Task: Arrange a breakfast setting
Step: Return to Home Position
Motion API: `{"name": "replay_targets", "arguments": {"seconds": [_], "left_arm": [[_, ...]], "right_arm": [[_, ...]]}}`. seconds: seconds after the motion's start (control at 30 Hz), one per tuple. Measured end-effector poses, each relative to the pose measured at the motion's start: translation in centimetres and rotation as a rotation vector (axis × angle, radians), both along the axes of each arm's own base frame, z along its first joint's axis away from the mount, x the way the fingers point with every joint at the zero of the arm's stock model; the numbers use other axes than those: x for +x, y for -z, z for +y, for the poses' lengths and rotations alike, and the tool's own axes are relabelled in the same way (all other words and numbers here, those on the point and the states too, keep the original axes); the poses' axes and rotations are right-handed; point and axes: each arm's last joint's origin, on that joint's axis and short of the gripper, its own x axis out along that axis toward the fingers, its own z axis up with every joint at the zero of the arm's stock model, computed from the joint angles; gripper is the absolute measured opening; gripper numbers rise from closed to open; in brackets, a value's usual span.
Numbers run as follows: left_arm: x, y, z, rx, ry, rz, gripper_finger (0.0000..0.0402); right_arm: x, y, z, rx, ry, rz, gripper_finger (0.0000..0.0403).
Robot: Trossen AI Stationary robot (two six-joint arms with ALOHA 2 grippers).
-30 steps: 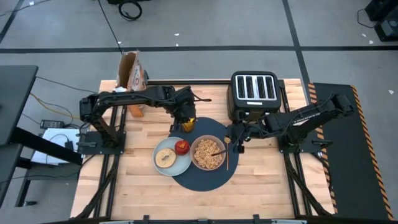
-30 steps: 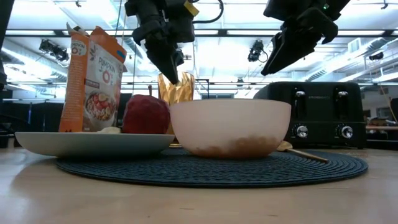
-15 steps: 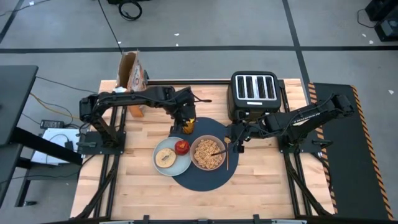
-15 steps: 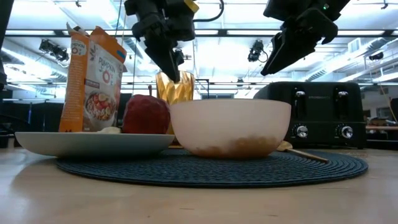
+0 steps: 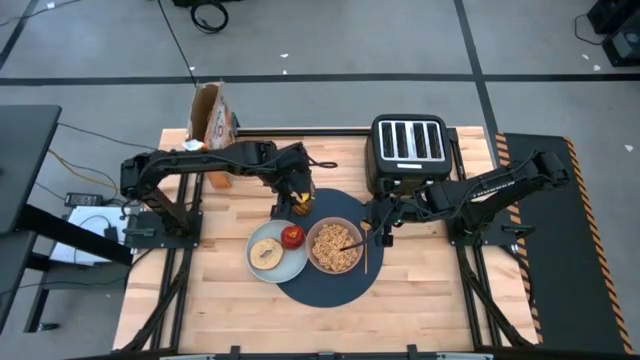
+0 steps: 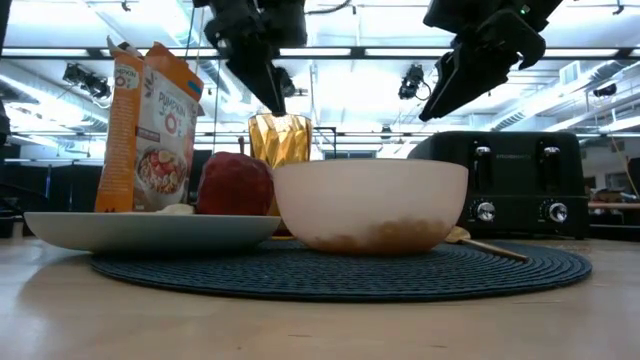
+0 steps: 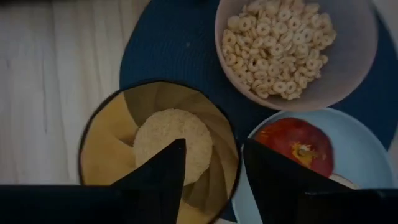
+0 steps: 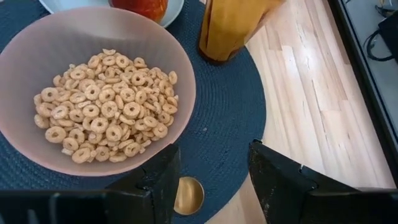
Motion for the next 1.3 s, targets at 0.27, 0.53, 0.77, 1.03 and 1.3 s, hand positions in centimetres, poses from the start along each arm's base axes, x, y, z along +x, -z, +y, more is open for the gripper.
{"name": "replay_targets", "arguments": {"seconds": [0.27,0.53,0.77,1.03,1.3], "left_arm": [[-4.1,-6.4,-1.3,-0.065,0.049,-0.257,0.0169],[-6.8,-8.2,-1.9,0.007,0.092,-0.740,0.0169],[-9.1,-5.4,-2.1,0.066,0.023,-0.891,0.0167],[-15.6,-3.6,-2.9,0.077,-0.083,-0.999,0.0144],[-19.7,2.9,-3.8,-0.042,-0.170,-1.119,0.0127]], "right_arm": [[0.5,-3.4,-0.3,-0.051,-0.078,-0.276,0.0186],[1.4,-4.8,-2.8,-0.012,-0.277,-0.619,0.0166],[1.3,-3.8,-4.3,0.007,-0.278,-0.706,0.0153],[-2.6,-3.2,-4.3,-0.006,-0.304,-0.724,0.0133],[-8.5,0.2,-3.8,0.187,-0.358,-0.838,0.0068]]}}
